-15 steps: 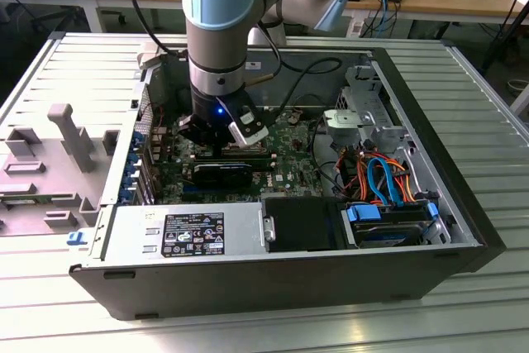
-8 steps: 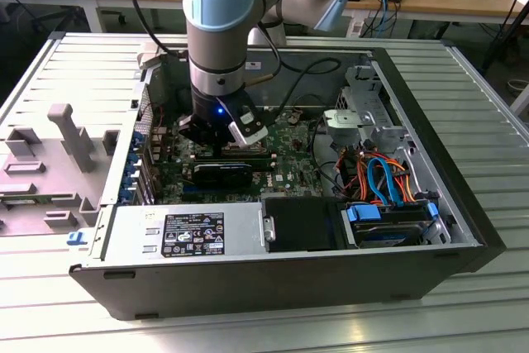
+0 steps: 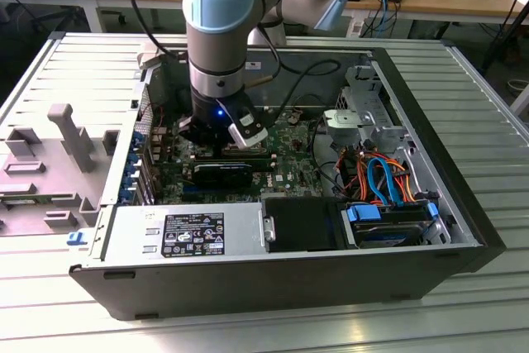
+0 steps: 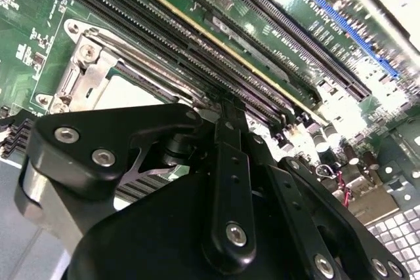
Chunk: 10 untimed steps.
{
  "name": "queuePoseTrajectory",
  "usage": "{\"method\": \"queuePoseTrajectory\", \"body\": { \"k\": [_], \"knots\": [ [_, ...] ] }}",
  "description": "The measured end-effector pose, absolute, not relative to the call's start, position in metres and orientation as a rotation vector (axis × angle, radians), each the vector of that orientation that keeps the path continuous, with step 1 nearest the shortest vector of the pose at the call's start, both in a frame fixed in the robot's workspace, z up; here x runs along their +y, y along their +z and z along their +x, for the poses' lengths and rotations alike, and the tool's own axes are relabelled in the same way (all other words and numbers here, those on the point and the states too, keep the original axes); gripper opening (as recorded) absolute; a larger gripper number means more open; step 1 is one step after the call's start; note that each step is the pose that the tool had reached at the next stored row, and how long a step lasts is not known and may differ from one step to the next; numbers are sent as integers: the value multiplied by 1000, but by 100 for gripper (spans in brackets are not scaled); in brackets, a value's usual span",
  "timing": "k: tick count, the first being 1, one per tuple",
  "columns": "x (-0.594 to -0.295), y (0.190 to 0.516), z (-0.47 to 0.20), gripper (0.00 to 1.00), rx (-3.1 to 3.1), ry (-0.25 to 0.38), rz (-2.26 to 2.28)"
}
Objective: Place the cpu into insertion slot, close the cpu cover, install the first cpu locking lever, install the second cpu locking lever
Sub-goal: 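Install the second cpu locking lever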
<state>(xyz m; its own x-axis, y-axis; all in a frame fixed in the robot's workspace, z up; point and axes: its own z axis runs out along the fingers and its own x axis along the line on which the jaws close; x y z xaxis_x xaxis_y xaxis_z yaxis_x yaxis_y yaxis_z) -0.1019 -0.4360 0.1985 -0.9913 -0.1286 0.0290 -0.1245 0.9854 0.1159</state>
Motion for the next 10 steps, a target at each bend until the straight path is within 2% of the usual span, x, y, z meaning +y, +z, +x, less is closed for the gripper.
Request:
{"method": "queuePoseTrajectory", "body": {
  "k": [10],
  "knots": [
    [-434,199,-106,11,-3095,-175,211]
  ]
}}
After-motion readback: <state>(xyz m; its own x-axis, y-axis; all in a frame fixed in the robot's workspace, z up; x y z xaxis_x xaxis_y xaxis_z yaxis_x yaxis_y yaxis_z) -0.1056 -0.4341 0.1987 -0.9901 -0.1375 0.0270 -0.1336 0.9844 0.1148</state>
